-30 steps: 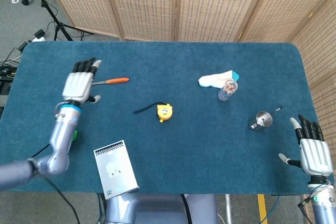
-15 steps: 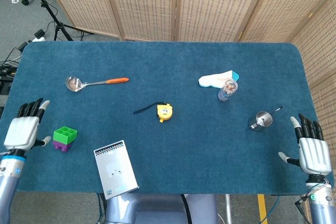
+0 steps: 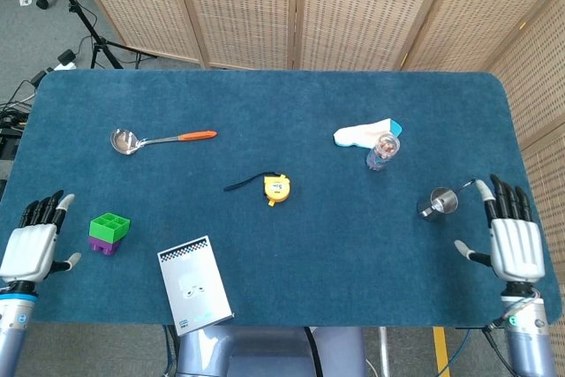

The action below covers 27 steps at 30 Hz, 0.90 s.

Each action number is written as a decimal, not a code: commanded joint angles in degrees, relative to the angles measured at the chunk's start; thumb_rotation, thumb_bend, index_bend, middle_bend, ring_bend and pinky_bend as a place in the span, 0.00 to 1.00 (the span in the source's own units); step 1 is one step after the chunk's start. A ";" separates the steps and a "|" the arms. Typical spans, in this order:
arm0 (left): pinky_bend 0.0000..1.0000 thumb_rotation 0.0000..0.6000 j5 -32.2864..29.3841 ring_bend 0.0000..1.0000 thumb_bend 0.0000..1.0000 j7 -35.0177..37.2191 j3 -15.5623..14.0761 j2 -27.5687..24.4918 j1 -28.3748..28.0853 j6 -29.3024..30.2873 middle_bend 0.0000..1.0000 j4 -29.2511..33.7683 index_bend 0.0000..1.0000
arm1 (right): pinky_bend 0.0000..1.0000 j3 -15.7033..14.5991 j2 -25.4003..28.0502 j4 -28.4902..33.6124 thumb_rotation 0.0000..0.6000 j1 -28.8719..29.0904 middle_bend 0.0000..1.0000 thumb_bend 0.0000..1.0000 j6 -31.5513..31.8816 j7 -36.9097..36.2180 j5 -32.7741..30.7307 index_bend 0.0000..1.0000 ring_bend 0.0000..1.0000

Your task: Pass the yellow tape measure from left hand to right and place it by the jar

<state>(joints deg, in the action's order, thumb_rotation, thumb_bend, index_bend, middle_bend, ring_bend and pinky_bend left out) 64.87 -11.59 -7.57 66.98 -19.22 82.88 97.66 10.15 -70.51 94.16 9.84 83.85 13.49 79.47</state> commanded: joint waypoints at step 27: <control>0.00 1.00 0.46 0.00 0.20 8.46 8.74 -4.24 5.78 -1.69 0.00 -2.06 0.05 | 0.00 11.80 -22.75 3.40 1.00 31.05 0.02 0.09 -15.64 35.21 -25.35 0.39 0.00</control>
<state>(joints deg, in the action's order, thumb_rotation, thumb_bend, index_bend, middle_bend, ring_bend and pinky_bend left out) 65.28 -3.19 1.11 62.79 -13.49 81.26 95.62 21.86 -92.45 98.44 40.17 68.53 48.07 54.65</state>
